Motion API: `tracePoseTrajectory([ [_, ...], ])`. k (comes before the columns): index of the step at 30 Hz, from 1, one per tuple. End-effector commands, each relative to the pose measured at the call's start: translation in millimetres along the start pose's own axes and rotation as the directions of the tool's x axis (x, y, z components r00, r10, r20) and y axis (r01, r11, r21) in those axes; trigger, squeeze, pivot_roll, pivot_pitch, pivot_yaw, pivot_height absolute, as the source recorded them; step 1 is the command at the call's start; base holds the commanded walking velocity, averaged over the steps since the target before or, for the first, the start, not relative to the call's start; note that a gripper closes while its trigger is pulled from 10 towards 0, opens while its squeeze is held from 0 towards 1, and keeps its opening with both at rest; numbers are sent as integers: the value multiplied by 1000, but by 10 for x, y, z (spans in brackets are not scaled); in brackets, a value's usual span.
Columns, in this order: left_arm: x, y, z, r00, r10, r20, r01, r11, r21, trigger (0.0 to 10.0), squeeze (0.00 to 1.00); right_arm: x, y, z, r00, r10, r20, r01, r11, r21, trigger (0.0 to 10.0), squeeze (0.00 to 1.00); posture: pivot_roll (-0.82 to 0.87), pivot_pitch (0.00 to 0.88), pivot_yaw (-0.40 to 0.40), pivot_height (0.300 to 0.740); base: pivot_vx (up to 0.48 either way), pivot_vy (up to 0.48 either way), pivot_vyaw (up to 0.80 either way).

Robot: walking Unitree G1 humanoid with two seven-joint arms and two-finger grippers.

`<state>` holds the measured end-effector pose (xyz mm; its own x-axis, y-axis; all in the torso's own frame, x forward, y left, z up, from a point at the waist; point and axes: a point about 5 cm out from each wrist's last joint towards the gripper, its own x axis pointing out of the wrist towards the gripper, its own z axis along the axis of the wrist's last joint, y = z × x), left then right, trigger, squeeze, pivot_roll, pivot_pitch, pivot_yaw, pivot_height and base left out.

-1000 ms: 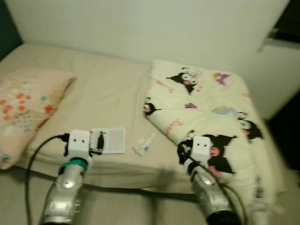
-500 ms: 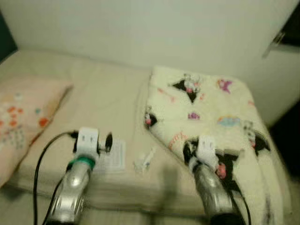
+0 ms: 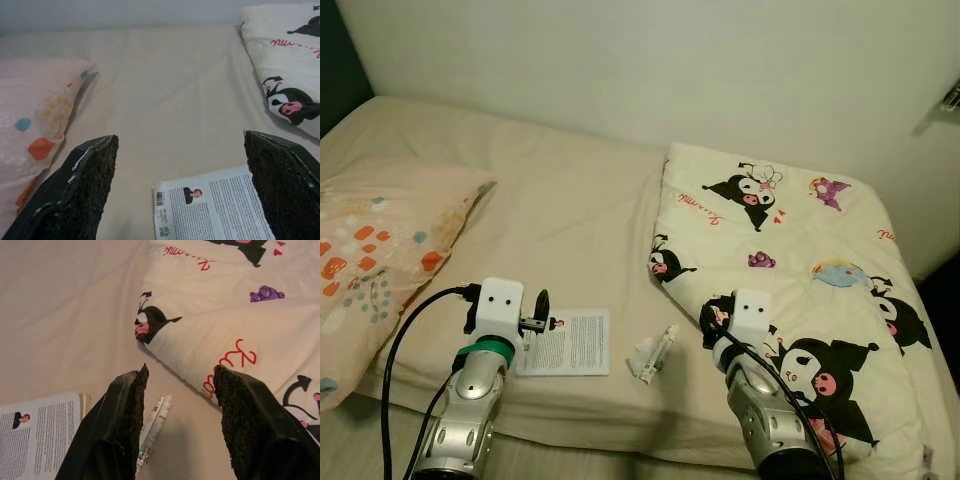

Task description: Clean up the room

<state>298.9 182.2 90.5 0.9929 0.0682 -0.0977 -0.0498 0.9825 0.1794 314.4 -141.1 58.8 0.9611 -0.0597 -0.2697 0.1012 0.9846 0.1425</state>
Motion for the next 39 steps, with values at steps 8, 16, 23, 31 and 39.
tracePoseTrajectory([
  [8,-31,21,-60,999,22,-23,-21,1000,20,10000,0,2,-133,-29,998,-57,-11,57,998,-8,10000,0,120,0,-27,690,0,0,0],
  [16,-17,-10,-50,1000,-15,-13,16,997,72,10000,0,35,-209,11,996,-84,-4,84,996,-33,10000,0,119,0,-28,660,0,0,0],
  [23,-22,19,-55,1000,-9,-16,10,997,74,10000,0,62,-200,37,996,-85,-8,84,996,-29,10000,0,119,0,-28,630,0,0,0],
  [31,-26,24,-66,1000,-4,-21,6,997,74,10000,0,74,-186,51,997,-72,-7,72,997,-37,10000,0,121,0,-31,600,0,0,0],
  [39,-55,92,-102,999,16,-32,-13,996,89,10000,0,139,-169,119,999,-49,-1,49,997,-51,10000,0,126,13,-33,560,0,0,0],
])
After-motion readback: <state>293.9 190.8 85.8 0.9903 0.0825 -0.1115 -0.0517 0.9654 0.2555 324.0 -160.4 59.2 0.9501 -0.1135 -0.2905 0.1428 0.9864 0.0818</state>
